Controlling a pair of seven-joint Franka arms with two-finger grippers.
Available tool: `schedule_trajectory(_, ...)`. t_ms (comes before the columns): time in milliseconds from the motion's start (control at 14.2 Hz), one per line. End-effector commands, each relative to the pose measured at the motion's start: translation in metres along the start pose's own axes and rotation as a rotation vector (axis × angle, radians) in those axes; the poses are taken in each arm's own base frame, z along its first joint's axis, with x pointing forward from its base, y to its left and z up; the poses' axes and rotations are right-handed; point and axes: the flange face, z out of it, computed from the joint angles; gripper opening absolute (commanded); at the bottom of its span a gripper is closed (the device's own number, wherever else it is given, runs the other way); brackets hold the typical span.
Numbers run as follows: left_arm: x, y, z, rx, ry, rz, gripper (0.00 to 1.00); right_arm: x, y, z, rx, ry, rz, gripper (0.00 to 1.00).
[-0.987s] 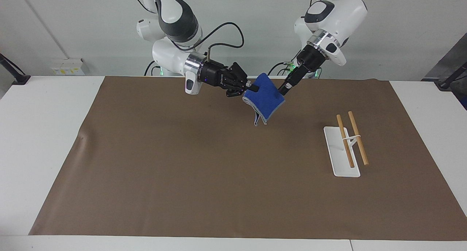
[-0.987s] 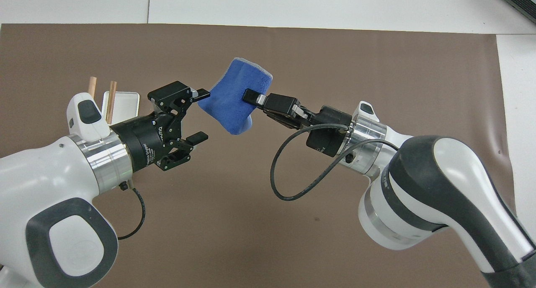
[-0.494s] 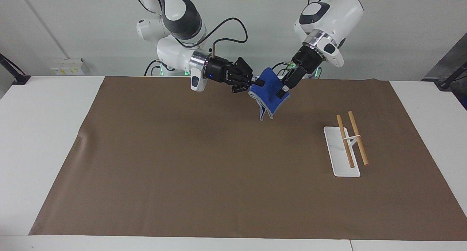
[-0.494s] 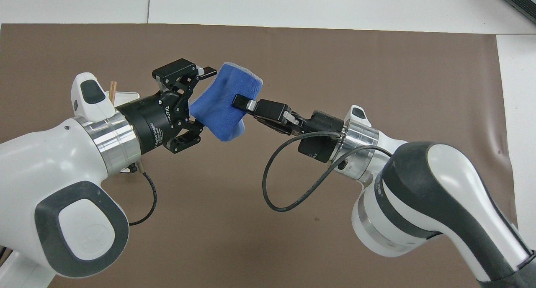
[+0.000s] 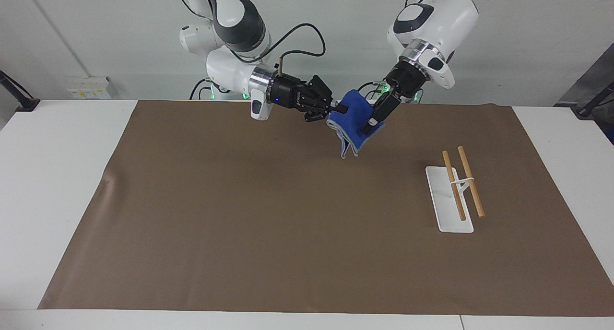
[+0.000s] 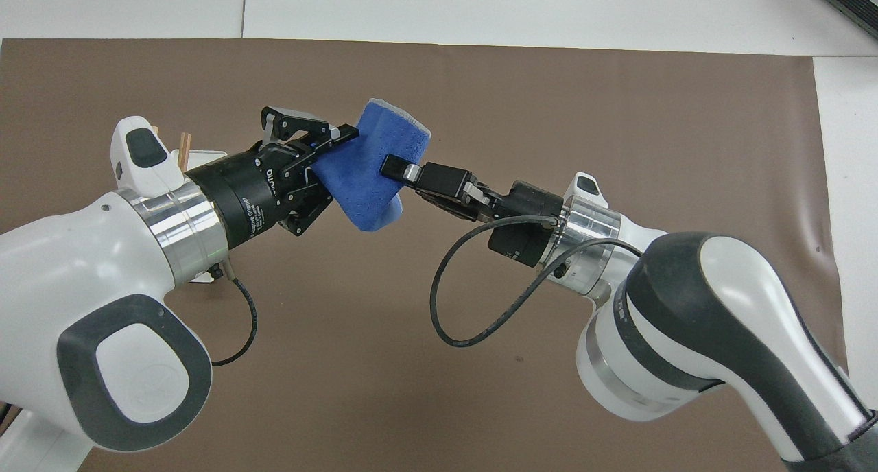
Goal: Right arm passes towel to left arm to hang
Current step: 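Close the left gripper on the towel held by the right gripper, then carry the towel with the left gripper while the right gripper releases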
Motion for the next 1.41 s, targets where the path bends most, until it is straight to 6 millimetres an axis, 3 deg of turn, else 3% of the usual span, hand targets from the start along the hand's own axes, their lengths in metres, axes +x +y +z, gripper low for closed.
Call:
schedule_trajectory(0, 0.002, 0.005, 0.002, -0.033, 0.011, -0.015, 0.0, -0.004, -0.002, -0.006, 0.011, 0.022, -0.011, 0.0)
schedule_trajectory(141, 0.004, 0.004, 0.002, -0.031, 0.013, -0.012, 0.0, -0.003, -0.001, -0.007, 0.008, 0.026, -0.009, 0.0)
schedule_trajectory(212, 0.004, 0.004, 0.001, -0.031, 0.014, -0.011, 0.0, -0.003, -0.002, -0.007, 0.005, 0.034, -0.004, 0.06)
schedule_trajectory(282, 0.005, 0.004, 0.002, -0.031, 0.015, -0.013, 0.0, 0.0, -0.003, -0.012, -0.018, 0.067, -0.001, 0.48)
schedule_trajectory(353, 0.006, 0.004, 0.001, -0.031, 0.017, -0.012, 0.0, 0.0, -0.009, -0.016, -0.052, 0.116, -0.006, 0.99)
schedule_trajectory(423, 0.008, 0.003, 0.001, -0.029, 0.019, -0.013, 0.0, -0.012, -0.013, -0.011, -0.088, 0.136, -0.016, 1.0)
schedule_trajectory(705, 0.015, -0.002, 0.001, -0.027, 0.034, -0.019, 0.0, -0.014, -0.012, -0.01, -0.184, 0.159, -0.093, 1.0)
schedule_trajectory(987, 0.036, -0.009, -0.004, -0.024, 0.068, -0.029, 0.0, 0.016, -0.009, -0.022, -0.339, 0.116, -0.217, 1.0)
schedule_trajectory(1058, 0.052, -0.012, -0.009, -0.026, 0.091, -0.051, 0.0, 0.024, -0.009, -0.026, -0.374, 0.093, -0.243, 1.0)
schedule_trajectory(1340, 0.084, -0.016, -0.02, -0.046, 0.151, -0.097, 0.0, 0.064, -0.001, -0.059, -0.546, -0.055, -0.329, 1.0)
